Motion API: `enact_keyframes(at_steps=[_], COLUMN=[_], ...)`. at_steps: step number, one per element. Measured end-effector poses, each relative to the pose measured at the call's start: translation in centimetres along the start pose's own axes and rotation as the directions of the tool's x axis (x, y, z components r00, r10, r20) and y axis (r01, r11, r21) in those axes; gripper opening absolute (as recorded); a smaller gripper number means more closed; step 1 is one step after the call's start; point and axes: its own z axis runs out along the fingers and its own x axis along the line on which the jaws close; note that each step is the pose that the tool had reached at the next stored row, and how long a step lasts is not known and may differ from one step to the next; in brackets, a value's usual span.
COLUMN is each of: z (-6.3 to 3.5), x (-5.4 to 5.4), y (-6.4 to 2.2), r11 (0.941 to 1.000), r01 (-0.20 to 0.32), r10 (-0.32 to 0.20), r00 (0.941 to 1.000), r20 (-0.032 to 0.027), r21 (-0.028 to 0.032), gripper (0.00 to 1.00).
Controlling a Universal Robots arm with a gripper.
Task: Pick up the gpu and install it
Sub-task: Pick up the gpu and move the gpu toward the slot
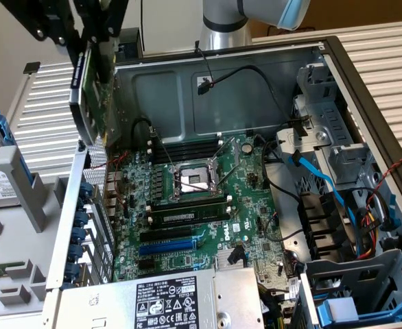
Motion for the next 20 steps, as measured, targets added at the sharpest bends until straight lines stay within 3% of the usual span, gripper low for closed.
enact_keyframes(at_steps=[5,9,13,20], z=[0.0,0.0,0.01,0.0], x=[-1.7,-2.6,-2.8,-4.8], y=[0.17,0.25,0.27,0.47], r11=[0.9999,0.9992,0.9991,0.9971], r01=[0.013,0.039,0.041,0.076], r10=[-0.013,-0.039,-0.041,-0.076], r00=[0.9999,0.9992,0.9991,0.997], r20=[-0.0043,-0.0074,-0.0076,-0.0122], r21=[0.0003,0.0005,0.0004,0.0007], gripper=[0.28,0.28,0.28,0.28])
